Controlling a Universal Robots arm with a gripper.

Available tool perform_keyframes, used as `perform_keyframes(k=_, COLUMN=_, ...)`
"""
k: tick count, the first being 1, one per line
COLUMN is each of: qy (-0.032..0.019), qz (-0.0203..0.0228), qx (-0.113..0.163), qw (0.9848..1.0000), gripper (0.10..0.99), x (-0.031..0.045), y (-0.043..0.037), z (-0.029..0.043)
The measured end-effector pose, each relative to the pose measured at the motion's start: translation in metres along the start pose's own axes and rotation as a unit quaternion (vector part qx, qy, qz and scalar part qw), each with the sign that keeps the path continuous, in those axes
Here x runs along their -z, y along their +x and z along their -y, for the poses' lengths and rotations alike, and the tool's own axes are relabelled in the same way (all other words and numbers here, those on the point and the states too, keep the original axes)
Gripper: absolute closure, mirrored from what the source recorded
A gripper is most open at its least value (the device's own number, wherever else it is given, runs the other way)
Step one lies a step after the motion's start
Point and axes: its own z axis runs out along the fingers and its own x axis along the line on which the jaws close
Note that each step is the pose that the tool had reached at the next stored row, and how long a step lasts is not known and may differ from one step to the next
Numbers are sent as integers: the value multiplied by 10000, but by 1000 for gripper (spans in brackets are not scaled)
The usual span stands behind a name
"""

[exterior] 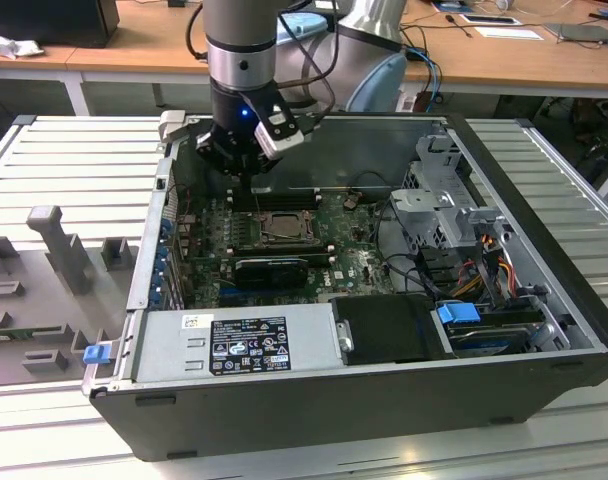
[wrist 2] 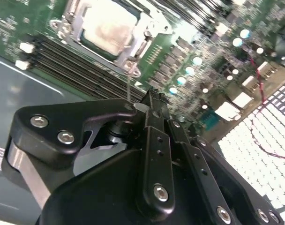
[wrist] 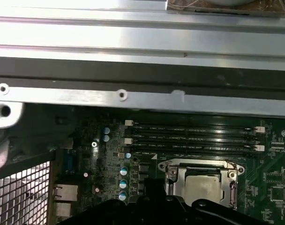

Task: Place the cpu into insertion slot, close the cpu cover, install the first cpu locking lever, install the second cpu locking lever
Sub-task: 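Install the first cpu locking lever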

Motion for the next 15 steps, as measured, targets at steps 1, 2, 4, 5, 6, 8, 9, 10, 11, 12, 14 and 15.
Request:
perform_keyframes(k=1, qy=-2, qz=1, qx=1, qw=10000, gripper=980, x=-1, y=28, z=-1)
perform_keyframes(k=2, qy=-4, qz=1, qx=2, qw=10000, gripper=980, x=-1, y=58, z=-2)
perform_keyframes(k=4, qy=-4, qz=1, qx=3, qw=10000, gripper=980, x=-2, y=71, z=-19)
perform_keyframes(k=5, qy=-4, qz=1, qx=4, qw=10000, gripper=980, x=-3, y=71, z=-33)
perform_keyframes(k=6, qy=-4, qz=1, qx=4, qw=10000, gripper=980, x=-4, y=70, z=-55)
perform_keyframes(k=8, qy=-3, qz=0, qx=3, qw=10000, gripper=980, x=-6, y=69, z=-85)
perform_keyframes(k=9, qy=-3, qz=0, qx=4, qw=10000, gripper=980, x=-6, y=62, z=-98)
perform_keyframes(k=10, qy=-4, qz=0, qx=4, qw=10000, gripper=980, x=-7, y=28, z=-103)
perform_keyframes(k=11, qy=-4, qz=-4, qx=3, qw=10000, gripper=980, x=-7, y=-56, z=-104)
perform_keyframes(k=12, qy=-4, qz=-10, qx=4, qw=10000, gripper=980, x=-8, y=-139, z=-103)
perform_keyframes(k=14, qy=-4, qz=-24, qx=2, qw=10000, gripper=980, x=-10, y=-239, z=-101)
perform_keyframes(k=15, qy=-5, qz=-40, qx=1, qw=10000, gripper=980, x=-16, y=-326, z=-98)
